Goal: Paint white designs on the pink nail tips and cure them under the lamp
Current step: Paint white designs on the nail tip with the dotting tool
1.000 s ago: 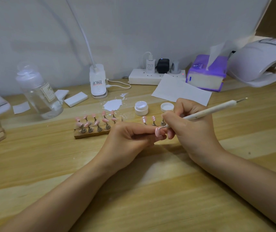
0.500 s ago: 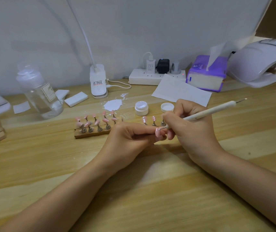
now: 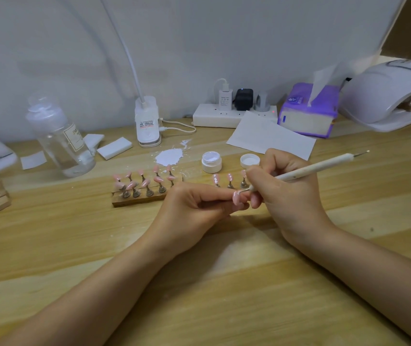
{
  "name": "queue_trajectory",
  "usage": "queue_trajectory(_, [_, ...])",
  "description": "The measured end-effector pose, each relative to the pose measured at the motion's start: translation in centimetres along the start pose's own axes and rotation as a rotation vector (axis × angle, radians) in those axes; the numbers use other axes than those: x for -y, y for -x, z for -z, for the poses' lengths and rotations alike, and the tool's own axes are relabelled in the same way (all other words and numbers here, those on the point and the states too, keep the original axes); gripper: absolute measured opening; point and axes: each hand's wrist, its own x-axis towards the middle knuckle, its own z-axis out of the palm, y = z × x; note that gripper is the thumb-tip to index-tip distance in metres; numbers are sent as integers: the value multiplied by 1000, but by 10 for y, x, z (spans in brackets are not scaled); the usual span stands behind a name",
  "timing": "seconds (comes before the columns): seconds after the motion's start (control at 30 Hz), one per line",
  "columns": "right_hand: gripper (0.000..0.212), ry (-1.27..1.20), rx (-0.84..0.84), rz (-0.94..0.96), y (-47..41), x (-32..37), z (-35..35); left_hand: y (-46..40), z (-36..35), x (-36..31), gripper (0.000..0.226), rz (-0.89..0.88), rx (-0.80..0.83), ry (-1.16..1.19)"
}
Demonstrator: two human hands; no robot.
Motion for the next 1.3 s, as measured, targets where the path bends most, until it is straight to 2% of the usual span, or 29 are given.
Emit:
queue_trajectory(0.1, [43, -91, -42, -40, -1, 0, 0, 0, 0, 1, 26, -1, 0, 0])
queue_trajectory(0.27, [39, -109, -30, -47, -1, 0, 1, 0, 1, 2, 23, -4, 14, -7])
queue_trajectory(0.57, [41, 55, 41, 33, 3, 1, 1, -1, 0, -1, 23, -27, 26, -22])
queue_trajectory(1.3, [40, 80, 29, 33, 5, 0, -1, 1, -1, -6, 20, 6, 22, -64])
